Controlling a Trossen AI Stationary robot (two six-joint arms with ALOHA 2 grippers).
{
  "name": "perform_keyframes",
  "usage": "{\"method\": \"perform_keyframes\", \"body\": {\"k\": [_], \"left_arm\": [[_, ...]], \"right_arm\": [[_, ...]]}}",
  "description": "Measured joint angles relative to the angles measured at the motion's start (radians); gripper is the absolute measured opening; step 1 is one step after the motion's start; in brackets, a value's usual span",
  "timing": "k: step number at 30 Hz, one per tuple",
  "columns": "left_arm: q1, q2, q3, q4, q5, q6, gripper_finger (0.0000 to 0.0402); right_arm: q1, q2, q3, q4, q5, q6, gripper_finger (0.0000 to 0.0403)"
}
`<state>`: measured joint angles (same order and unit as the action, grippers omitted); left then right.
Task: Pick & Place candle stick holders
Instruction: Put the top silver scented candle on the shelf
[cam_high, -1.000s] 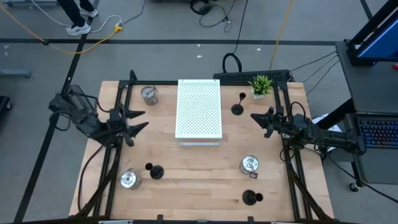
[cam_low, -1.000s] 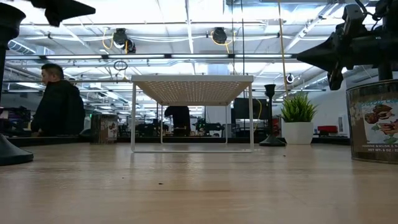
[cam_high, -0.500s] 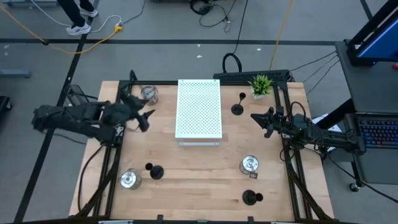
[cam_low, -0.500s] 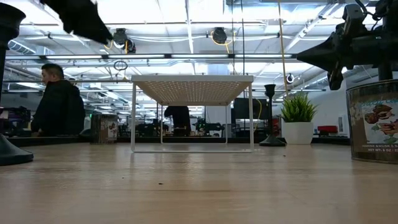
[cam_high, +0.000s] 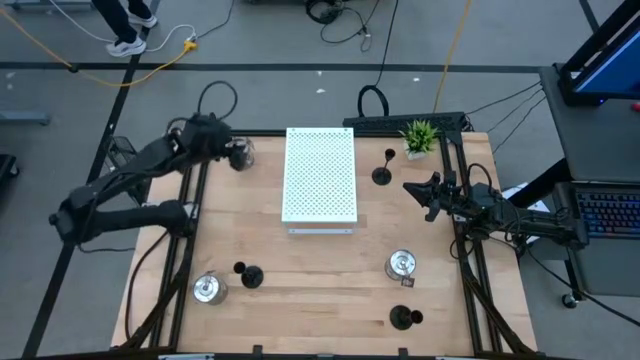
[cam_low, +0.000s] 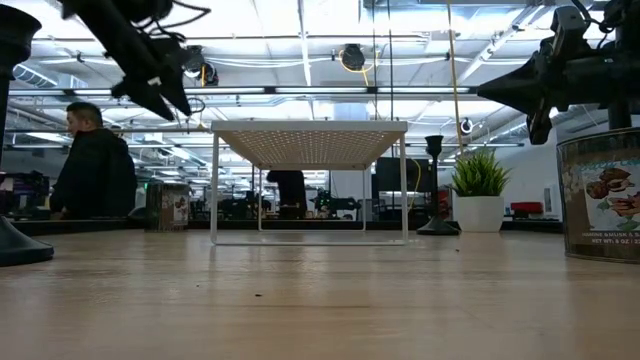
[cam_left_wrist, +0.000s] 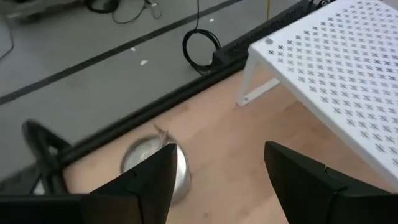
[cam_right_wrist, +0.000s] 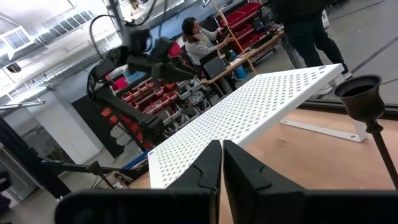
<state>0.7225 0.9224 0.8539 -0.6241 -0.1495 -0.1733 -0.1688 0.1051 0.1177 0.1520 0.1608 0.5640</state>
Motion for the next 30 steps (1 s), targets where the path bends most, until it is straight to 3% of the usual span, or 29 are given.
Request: {"method": "perform_keyframes", "body": {"k": [6,15,25,30], "left_arm": [[0.119,0.14,0.0,0.186,0.115,0.156,0.0248],[0.177,0.21,0.0,0.345,0.061,0.16,0.0248],[0.18,0.21,0.0,0.228,0.042,0.113,0.0254],[0.18,0.21,0.0,0.141,-0.035,0.111,0.0308]], "right_arm": [[0.0,0.0,0.0,0.0,0.0,0.0,0.0009],[0.0,0.0,0.0,-0.001,0.0,0.0,0.0009],[0.0,0.0,0.0,-0.002,0.0,0.0,0.0009],[0.0,0.0,0.0,-0.003,0.0,0.0,0.0009]]}}
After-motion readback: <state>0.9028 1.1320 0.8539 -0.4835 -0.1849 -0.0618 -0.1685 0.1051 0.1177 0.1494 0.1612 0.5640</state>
